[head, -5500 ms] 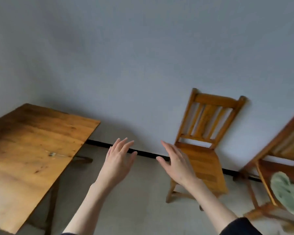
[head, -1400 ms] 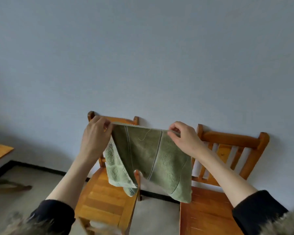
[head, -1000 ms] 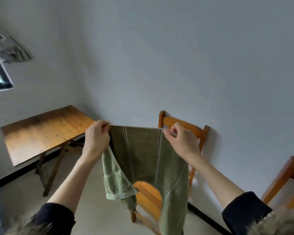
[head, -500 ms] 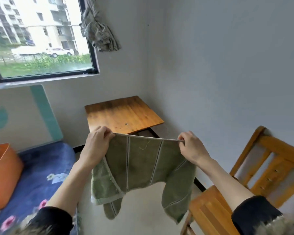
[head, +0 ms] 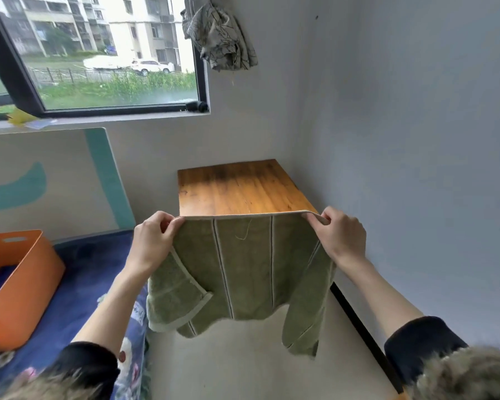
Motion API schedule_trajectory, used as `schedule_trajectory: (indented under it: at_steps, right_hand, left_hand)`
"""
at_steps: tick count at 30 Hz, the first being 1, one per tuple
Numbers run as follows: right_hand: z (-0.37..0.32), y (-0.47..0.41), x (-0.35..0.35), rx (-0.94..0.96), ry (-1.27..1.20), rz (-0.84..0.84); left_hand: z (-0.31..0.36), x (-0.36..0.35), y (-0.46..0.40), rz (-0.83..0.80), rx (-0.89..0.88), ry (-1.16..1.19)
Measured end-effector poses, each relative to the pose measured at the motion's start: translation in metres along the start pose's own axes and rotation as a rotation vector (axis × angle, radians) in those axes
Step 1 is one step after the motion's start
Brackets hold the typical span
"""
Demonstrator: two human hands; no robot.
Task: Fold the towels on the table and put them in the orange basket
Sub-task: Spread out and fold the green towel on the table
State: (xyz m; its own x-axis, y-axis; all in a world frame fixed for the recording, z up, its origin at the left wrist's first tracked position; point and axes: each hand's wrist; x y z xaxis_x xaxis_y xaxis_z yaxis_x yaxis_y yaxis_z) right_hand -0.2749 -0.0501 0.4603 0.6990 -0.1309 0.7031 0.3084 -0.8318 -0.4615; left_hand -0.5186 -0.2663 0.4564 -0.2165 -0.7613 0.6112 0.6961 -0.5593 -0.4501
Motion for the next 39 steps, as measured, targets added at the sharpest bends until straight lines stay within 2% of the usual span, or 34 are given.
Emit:
schedule_trajectory:
  at_steps: [3,8,11,14,16,22,26,39]
  right_hand:
    - [0.004,-0.032,-0.032,0.047,0.024,0.01]
    - [0.018,-0.091,-0.083,0.012,0.039,-0.081]
    - [0.025,-0.119,-0.115,-0.031,-0.033,-0.188]
    - [0.033,-0.148,-0.144,-0.135,-0.236,-0.374]
    - [0.04,-0.162,-0.162,-0.165,-0.266,-0.423]
    - [0.038,-0.215,-0.226,-0.288,-0.246,-0.337]
    - [0.03,-0.248,-0.271,-0.342,-0.146,-0.382]
    - [0.027,-0.366,-0.401,-0.274,0.103,-0.328]
  left_hand:
    - [-0.015,-0.021,-0.025,0.006,0.033,-0.012]
    - [-0.036,-0.048,-0.071,-0.072,0.078,0.011]
    - [-0.052,-0.067,-0.092,-0.102,0.111,0.014]
    - [-0.071,-0.084,-0.113,-0.123,0.133,0.036]
    - [-0.086,-0.097,-0.128,-0.148,0.124,0.041]
    - [-0.132,-0.146,-0.195,-0.244,0.094,0.033]
    - [-0.164,-0.174,-0.24,-0.301,0.107,0.015]
    - [-0.235,-0.267,-0.389,-0.407,0.237,-0.02]
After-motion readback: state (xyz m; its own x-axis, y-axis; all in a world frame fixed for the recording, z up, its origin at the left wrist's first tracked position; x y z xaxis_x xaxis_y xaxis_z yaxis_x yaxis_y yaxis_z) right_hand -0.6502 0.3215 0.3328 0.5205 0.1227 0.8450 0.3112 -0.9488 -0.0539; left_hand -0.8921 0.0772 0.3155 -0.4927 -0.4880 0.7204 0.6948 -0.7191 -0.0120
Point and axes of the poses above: each hand's wrist, its own y-axis away from the middle knuckle, its own x-axis out of the back of the hand, z = x × y, and after that the axes turned 6 degrees about -x, right-handed
